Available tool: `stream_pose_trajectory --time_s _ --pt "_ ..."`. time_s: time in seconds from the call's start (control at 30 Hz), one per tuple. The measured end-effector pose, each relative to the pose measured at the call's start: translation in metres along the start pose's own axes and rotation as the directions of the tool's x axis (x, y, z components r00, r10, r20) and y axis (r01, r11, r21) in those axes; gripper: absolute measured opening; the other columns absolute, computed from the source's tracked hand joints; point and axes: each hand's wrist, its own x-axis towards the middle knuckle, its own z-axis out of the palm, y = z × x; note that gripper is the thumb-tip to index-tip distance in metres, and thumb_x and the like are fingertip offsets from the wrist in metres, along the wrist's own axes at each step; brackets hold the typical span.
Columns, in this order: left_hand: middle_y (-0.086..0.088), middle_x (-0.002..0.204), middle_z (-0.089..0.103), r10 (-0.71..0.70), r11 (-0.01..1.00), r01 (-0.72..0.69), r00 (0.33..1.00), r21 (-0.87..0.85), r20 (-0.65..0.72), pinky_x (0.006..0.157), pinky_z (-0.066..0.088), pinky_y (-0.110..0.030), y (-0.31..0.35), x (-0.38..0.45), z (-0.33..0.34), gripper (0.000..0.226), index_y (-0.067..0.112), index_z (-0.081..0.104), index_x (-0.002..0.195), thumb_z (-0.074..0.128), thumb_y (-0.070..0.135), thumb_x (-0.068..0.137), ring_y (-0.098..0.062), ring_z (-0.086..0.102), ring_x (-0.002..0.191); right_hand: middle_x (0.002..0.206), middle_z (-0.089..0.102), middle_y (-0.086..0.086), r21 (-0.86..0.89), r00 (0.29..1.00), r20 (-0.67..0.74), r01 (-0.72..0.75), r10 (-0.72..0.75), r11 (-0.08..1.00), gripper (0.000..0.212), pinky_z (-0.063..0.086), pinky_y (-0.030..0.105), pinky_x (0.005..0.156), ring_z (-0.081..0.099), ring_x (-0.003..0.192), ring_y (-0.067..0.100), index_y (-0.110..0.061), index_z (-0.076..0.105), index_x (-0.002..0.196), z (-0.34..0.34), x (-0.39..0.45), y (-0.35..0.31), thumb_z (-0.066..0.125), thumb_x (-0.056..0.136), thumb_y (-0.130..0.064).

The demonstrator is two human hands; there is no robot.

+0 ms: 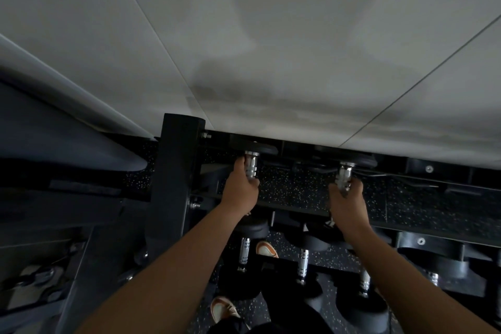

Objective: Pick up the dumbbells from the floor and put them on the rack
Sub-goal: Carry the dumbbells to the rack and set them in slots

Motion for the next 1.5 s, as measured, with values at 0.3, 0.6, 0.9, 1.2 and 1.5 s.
stream_pose_trajectory --time_s 0.3,0.6,0.9,1.2,1.5 --pt "-0.012 0.134 0.054 0.041 0.999 -0.04 0.998 0.021 -0.039 0.072 0.041 -0.019 0.002 -0.011 0.001 0.07 0.021 0.022 0.153 0.058 0.008 0.094 -0.014 0.054 0.098 0.085 0.058 0.0 -0.055 0.999 -0.02 0.031 -0.032 0.998 0.046 0.037 0.025 0.048 0.059 0.065 0.018 -0.017 0.032 0.139 0.0 -0.004 0.0 0.049 0.098 -0.029" --pt "-0.013 0.141 0.044 0.083 0.997 -0.082 0.994 0.011 -0.078 0.092 0.043 -0.023 0.003 -0.03 0.0 0.072 0.02 0.024 0.153 0.06 0.003 0.092 -0.025 0.055 0.118 0.102 0.06 0.008 -0.095 0.998 -0.01 0.054 -0.055 0.994 0.049 0.04 0.025 0.049 0.061 0.07 0.02 -0.018 0.029 0.141 0.0 -0.007 0.008 0.05 0.098 -0.026" --pt "-0.011 0.138 0.04 0.102 0.995 -0.102 0.99 0.0 -0.097 0.09 0.039 -0.021 0.001 -0.044 0.0 0.073 0.019 0.028 0.152 0.064 0.007 0.09 -0.017 0.048 0.114 0.14 0.041 0.022 -0.174 0.999 -0.01 0.051 -0.053 0.984 0.071 0.046 0.041 0.079 0.054 0.11 0.041 -0.013 0.019 0.149 0.003 -0.02 -0.001 0.054 0.094 -0.04" --pt "-0.013 0.134 0.047 0.153 0.987 -0.159 0.976 -0.029 -0.157 0.092 0.049 -0.033 -0.003 -0.054 -0.006 0.063 0.016 0.04 0.144 0.067 0.018 0.087 -0.025 0.055 0.115 0.16 0.011 0.008 -0.282 0.964 -0.036 0.244 -0.265 0.928 0.074 0.029 0.058 0.109 0.009 0.144 0.033 -0.018 0.019 0.152 0.015 -0.052 -0.017 0.053 0.093 -0.047" --pt "-0.008 0.145 0.045 0.145 0.987 -0.157 0.953 -0.024 -0.267 0.112 0.033 -0.036 -0.052 -0.097 -0.061 0.06 0.016 0.039 0.146 0.055 0.038 0.093 -0.02 0.038 0.135 0.159 0.019 0.009 -0.378 0.803 0.212 0.593 -0.557 0.711 0.076 0.019 0.05 0.116 0.01 0.146 0.028 -0.016 0.022 0.151 0.072 -0.117 -0.039 0.049 0.092 -0.056"
